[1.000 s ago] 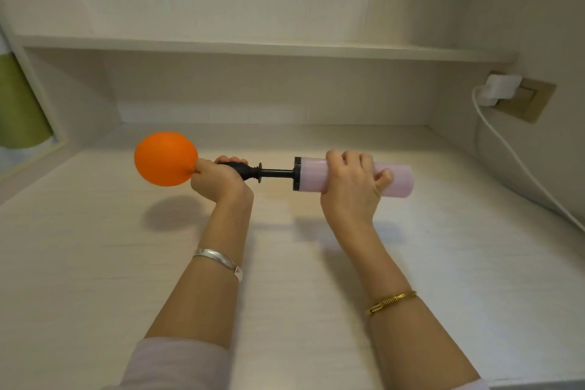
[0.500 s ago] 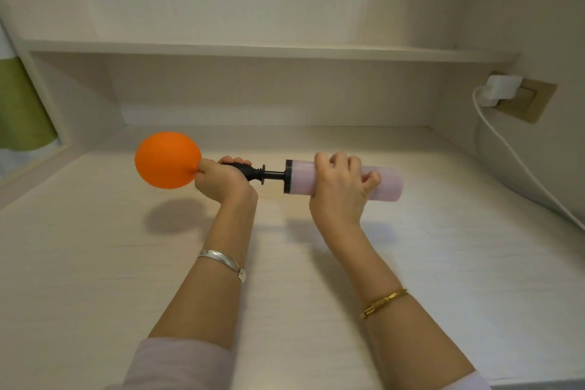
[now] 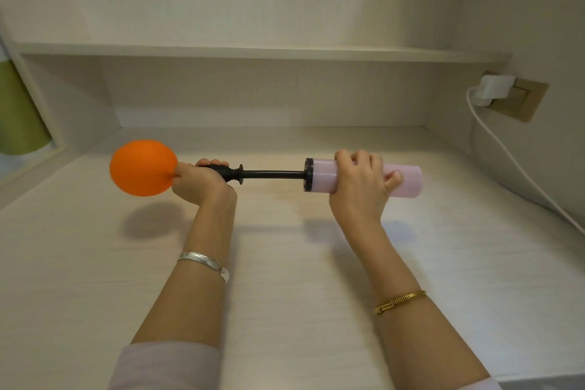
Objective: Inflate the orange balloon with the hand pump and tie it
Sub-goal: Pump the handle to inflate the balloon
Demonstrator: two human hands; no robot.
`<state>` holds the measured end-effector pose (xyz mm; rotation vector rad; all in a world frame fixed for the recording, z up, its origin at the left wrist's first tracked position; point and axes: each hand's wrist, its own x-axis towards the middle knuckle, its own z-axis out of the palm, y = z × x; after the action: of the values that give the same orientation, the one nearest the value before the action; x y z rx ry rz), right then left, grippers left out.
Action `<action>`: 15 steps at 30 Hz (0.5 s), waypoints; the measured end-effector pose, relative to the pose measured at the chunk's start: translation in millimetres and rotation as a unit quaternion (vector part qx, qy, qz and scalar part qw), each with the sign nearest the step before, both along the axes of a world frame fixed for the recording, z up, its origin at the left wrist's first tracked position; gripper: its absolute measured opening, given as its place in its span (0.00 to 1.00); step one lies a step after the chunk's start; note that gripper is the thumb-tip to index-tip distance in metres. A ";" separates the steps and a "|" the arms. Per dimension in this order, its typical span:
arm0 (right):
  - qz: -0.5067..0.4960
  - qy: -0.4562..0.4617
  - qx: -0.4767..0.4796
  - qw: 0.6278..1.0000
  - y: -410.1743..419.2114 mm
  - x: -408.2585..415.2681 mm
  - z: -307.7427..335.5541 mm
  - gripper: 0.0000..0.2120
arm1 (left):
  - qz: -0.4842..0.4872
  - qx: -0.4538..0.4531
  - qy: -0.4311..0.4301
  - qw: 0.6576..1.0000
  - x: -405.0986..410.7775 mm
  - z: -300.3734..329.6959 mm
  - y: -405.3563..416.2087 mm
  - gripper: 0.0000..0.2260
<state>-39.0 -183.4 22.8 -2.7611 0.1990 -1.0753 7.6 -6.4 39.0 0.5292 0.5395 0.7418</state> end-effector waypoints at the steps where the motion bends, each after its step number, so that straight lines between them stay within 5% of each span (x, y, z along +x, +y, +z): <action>1: 0.008 0.000 -0.003 1.000 6.5 -0.1 -1.1 0.18 | 0.000 0.002 -0.003 1.000 -0.9 0.4 -3.7 0.11; 8: 0.067 -0.006 -0.009 0.998 18.2 2.0 -5.5 0.17 | -0.011 0.009 -0.013 1.000 -4.6 1.8 -6.8 0.11; 15: 0.007 -0.029 -0.016 0.999 -12.7 3.0 1.6 0.17 | 0.003 -0.023 0.007 1.000 -3.1 -1.2 13.5 0.10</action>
<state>-36.1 -196.1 24.4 -2.7504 0.1575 -1.1629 4.5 7.0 37.8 0.4908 0.5697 0.7314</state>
